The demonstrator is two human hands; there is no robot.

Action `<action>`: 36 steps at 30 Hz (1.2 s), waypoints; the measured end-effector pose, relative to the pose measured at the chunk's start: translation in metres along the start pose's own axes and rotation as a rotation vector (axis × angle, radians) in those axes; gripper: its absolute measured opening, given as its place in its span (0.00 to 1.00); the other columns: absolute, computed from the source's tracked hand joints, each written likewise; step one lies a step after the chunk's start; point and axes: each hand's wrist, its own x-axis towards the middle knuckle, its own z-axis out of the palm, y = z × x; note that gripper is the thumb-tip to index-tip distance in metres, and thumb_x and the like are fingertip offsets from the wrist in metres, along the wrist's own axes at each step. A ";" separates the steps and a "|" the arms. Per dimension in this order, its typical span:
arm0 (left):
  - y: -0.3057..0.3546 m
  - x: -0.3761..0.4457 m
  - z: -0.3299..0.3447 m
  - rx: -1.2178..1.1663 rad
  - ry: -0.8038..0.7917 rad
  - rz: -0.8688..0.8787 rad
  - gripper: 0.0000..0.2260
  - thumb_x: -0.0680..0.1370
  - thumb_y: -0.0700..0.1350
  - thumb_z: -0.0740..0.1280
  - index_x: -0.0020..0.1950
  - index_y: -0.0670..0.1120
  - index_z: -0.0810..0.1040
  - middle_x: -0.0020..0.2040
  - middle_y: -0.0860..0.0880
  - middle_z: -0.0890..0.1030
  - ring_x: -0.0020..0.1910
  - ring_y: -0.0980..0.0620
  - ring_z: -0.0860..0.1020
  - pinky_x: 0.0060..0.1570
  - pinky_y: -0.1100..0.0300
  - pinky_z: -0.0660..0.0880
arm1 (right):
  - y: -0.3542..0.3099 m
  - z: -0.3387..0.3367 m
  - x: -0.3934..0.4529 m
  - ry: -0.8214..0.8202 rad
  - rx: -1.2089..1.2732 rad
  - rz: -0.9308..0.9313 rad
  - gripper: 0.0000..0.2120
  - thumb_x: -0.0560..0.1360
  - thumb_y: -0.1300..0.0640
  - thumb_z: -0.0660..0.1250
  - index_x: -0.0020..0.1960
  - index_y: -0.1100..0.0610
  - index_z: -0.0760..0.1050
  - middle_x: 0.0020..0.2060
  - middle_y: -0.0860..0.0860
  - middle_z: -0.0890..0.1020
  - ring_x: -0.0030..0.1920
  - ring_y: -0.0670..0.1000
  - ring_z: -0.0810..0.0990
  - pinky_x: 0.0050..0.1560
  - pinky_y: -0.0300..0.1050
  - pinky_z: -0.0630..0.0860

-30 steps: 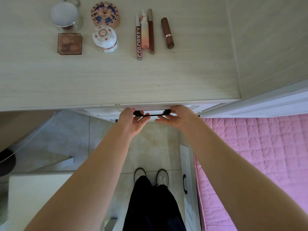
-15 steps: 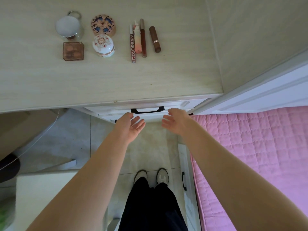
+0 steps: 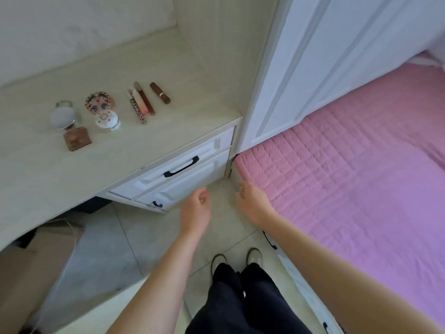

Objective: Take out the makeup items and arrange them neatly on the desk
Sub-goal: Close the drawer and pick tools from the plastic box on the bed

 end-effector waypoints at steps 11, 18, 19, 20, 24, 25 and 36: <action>0.036 -0.104 0.072 0.618 -0.235 0.683 0.18 0.80 0.44 0.59 0.69 0.43 0.71 0.66 0.47 0.75 0.67 0.49 0.67 0.67 0.58 0.62 | 0.118 -0.012 -0.139 0.271 -0.330 0.097 0.22 0.80 0.59 0.53 0.73 0.60 0.58 0.69 0.56 0.67 0.70 0.57 0.62 0.69 0.51 0.61; 0.044 -0.187 0.140 0.842 -0.379 0.978 0.23 0.81 0.46 0.57 0.76 0.47 0.60 0.77 0.49 0.57 0.77 0.47 0.45 0.76 0.51 0.43 | 0.192 -0.007 -0.231 0.328 -0.310 0.322 0.28 0.80 0.58 0.52 0.77 0.61 0.47 0.76 0.59 0.53 0.76 0.62 0.47 0.75 0.60 0.48; 0.046 -0.200 0.151 0.864 -0.410 1.002 0.24 0.81 0.46 0.57 0.77 0.48 0.59 0.78 0.49 0.55 0.77 0.47 0.44 0.75 0.50 0.42 | 0.203 -0.005 -0.245 0.343 -0.290 0.349 0.28 0.80 0.58 0.52 0.77 0.61 0.47 0.77 0.59 0.52 0.76 0.62 0.46 0.75 0.60 0.48; 0.047 -0.213 0.162 0.883 -0.442 1.020 0.24 0.81 0.47 0.57 0.77 0.49 0.57 0.78 0.49 0.54 0.77 0.47 0.43 0.75 0.50 0.42 | 0.216 -0.004 -0.259 0.358 -0.267 0.380 0.29 0.80 0.58 0.52 0.77 0.61 0.46 0.77 0.59 0.51 0.76 0.63 0.45 0.75 0.60 0.47; 0.050 -0.271 0.212 0.945 -0.551 1.153 0.26 0.81 0.49 0.56 0.78 0.50 0.52 0.79 0.50 0.50 0.77 0.48 0.42 0.75 0.50 0.42 | 0.266 0.003 -0.321 0.412 -0.195 0.489 0.29 0.80 0.56 0.52 0.78 0.60 0.45 0.77 0.57 0.50 0.76 0.63 0.44 0.74 0.60 0.47; 0.051 -0.287 0.225 0.948 -0.576 1.188 0.26 0.81 0.49 0.56 0.78 0.49 0.52 0.79 0.49 0.50 0.77 0.48 0.42 0.75 0.50 0.43 | 0.278 0.005 -0.338 0.431 -0.182 0.514 0.29 0.81 0.55 0.51 0.78 0.60 0.44 0.77 0.57 0.50 0.76 0.62 0.44 0.75 0.60 0.47; 0.027 -0.451 0.360 1.140 -0.799 1.548 0.28 0.81 0.50 0.54 0.78 0.47 0.48 0.79 0.47 0.50 0.77 0.44 0.45 0.74 0.45 0.45 | 0.408 0.041 -0.511 0.641 0.015 0.862 0.30 0.82 0.48 0.51 0.78 0.60 0.47 0.77 0.55 0.55 0.77 0.60 0.48 0.75 0.57 0.50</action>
